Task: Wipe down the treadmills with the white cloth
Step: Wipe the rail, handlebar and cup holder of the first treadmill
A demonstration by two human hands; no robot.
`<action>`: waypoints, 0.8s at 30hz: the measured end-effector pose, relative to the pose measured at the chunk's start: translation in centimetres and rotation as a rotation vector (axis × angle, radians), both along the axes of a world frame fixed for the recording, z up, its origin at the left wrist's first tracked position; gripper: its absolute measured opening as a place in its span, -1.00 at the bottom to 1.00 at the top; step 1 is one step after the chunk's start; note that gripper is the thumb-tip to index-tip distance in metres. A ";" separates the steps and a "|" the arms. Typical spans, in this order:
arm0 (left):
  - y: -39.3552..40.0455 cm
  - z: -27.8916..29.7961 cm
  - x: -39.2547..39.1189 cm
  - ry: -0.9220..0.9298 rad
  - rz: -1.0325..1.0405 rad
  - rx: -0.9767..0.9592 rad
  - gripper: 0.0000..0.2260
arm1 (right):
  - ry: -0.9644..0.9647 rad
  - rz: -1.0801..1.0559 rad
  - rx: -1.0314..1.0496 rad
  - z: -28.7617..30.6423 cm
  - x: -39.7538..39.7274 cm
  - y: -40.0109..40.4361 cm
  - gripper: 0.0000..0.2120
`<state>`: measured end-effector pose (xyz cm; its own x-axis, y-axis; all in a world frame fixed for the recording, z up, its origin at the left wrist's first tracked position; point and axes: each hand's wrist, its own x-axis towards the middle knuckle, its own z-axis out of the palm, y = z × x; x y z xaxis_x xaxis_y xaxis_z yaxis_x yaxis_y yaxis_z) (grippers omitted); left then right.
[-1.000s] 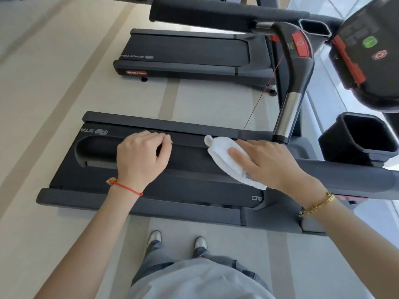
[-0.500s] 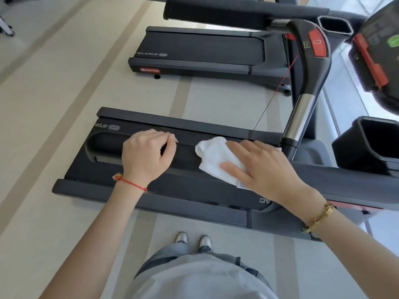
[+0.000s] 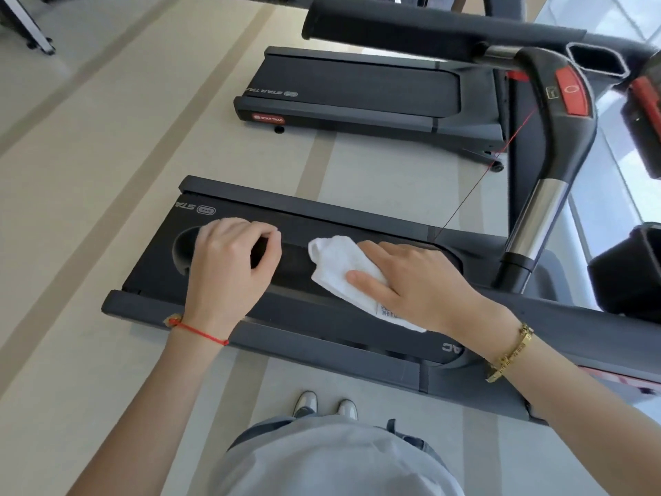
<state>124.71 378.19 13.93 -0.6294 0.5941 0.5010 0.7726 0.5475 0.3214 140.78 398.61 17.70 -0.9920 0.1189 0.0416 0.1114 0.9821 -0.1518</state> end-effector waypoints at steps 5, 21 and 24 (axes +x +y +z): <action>-2.1 -0.6 -1.0 -0.026 0.133 0.049 -0.73 | -0.075 0.049 -0.060 0.3 -3.1 -1.4 -0.54; -5.7 -0.9 -1.8 -0.324 0.120 0.154 -0.63 | -0.346 0.191 -0.327 0.6 -12.4 -5.7 -0.58; -5.9 -0.8 -2.1 -0.318 0.103 0.130 -0.63 | -0.339 0.158 -0.286 0.9 -10.3 -4.5 -0.60</action>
<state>122.64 372.24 13.10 -0.8191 0.4637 0.3377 0.5658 0.5561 0.6087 130.45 394.10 18.60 -0.9509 -0.0754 -0.3000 0.0536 0.9150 -0.4000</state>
